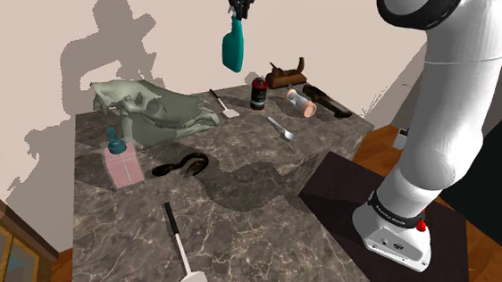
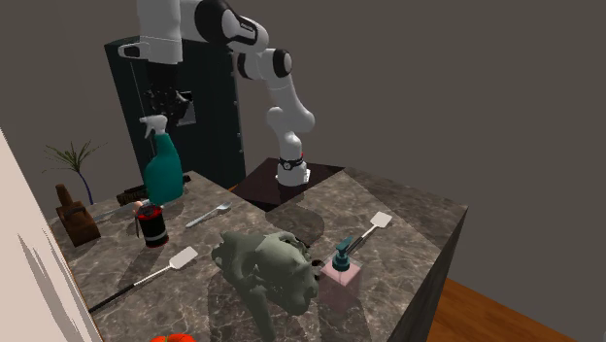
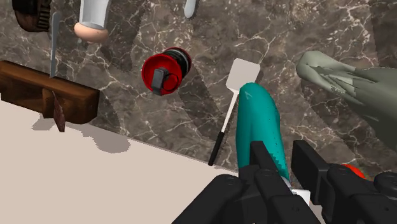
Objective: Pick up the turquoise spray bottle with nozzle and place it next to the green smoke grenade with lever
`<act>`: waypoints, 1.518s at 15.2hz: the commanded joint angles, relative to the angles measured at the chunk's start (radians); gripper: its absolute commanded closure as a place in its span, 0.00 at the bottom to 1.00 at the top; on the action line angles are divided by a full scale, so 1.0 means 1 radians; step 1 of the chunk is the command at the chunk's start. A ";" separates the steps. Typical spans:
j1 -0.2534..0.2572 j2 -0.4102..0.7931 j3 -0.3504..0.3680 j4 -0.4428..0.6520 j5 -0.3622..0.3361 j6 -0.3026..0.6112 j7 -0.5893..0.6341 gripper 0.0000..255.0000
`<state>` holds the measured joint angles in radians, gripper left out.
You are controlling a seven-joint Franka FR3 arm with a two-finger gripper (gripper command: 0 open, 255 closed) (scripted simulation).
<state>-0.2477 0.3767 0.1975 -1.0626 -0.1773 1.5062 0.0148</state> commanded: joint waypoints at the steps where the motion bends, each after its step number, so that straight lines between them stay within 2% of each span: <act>1: -0.020 0.055 -0.012 0.081 -0.003 -0.021 -0.041 1.00; 4: -0.040 0.175 -0.031 0.274 -0.011 -0.088 -0.102 1.00; 5: -0.034 0.322 -0.047 0.529 -0.023 -0.191 -0.146 1.00; 6: -0.049 0.260 -0.043 0.404 -0.015 -0.129 -0.137 1.00; 7: -0.057 0.228 -0.040 0.334 -0.011 -0.091 -0.132 1.00; 10: -0.073 0.170 -0.035 0.192 -0.003 -0.009 -0.123 1.00; 16: -0.091 0.108 -0.032 0.009 0.005 0.112 -0.111 1.00; 23: -0.103 0.074 -0.031 -0.141 0.008 0.227 -0.100 1.00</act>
<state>-0.3492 0.4534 0.1666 -1.1867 -0.1691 1.7186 -0.0859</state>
